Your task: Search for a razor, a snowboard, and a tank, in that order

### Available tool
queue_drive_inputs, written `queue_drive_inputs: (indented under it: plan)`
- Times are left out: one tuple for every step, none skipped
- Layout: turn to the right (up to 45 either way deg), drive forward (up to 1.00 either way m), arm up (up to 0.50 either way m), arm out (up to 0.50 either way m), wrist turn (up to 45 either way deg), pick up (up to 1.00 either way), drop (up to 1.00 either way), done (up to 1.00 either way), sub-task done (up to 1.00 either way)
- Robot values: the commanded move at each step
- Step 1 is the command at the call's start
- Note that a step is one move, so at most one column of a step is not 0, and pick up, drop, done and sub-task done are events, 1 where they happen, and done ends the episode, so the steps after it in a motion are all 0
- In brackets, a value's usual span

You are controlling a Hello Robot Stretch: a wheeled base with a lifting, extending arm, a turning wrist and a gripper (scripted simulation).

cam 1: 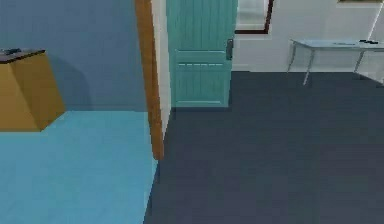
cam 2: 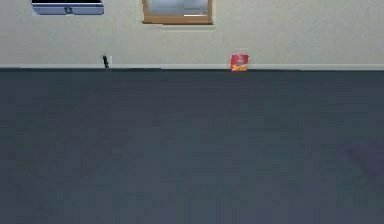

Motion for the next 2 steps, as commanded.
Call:
queue_drive_inputs:
  plan:
    - [-36.0,0.00,0.00,0.00,0.0,0.00,0.00,0.00,0.00]
    - [-3.0,0.00,0.00,0.00,0.0,0.00,0.00,0.00,0.00]
